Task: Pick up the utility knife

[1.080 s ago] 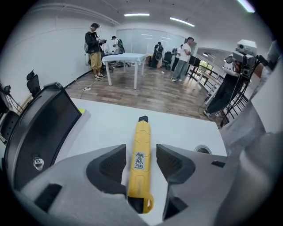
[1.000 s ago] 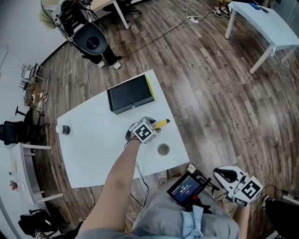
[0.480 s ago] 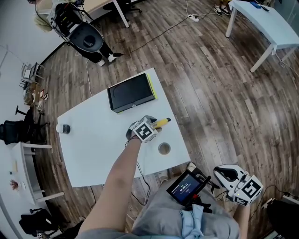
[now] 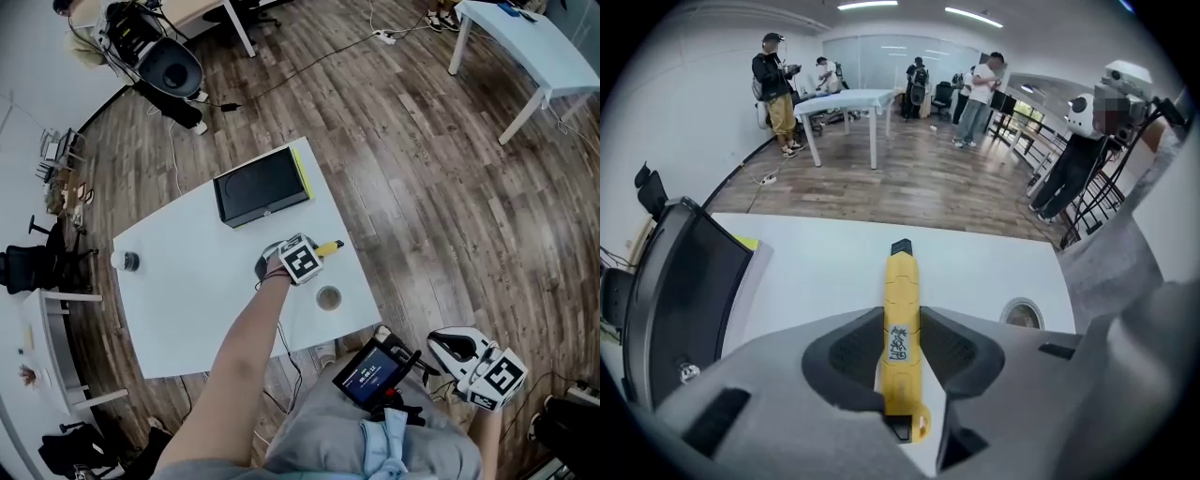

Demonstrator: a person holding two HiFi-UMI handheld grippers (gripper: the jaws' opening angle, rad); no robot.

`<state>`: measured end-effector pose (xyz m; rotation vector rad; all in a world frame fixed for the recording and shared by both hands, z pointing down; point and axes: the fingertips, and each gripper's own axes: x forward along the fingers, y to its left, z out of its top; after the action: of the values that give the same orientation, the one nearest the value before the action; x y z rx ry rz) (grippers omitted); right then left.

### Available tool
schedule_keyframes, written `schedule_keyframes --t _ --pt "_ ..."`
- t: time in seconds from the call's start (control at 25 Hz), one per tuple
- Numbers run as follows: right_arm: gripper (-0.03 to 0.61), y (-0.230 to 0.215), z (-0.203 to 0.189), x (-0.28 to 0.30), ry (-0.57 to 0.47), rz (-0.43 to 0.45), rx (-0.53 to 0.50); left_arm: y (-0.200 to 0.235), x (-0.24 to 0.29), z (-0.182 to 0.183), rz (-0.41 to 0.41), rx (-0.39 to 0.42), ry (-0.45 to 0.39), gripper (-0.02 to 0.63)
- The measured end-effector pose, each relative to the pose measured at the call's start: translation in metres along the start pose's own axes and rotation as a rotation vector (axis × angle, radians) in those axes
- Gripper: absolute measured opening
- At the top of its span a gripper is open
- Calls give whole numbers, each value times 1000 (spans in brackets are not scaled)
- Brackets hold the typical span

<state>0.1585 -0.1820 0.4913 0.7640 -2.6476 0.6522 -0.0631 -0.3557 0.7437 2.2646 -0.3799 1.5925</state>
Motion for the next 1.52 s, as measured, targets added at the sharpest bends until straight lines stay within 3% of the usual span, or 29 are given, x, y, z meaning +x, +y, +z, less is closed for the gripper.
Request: schedule_keyframes --t 0.48,0.64,0.76,1.52 --pt "31 3 -7 -2 -6 -9 4 2 0 1 53 -72 -117 126" --pt "31 4 -5 -3 -5 -14 1 3 0 2 72 -60 -126 126" --pt "31 7 -2 -3 -8 -15 -6 8 -4 2 140 -30 -145 124" --pt "31 37 19 16 -37 18 -82 -9 -83 21 182 -177 -458 124"
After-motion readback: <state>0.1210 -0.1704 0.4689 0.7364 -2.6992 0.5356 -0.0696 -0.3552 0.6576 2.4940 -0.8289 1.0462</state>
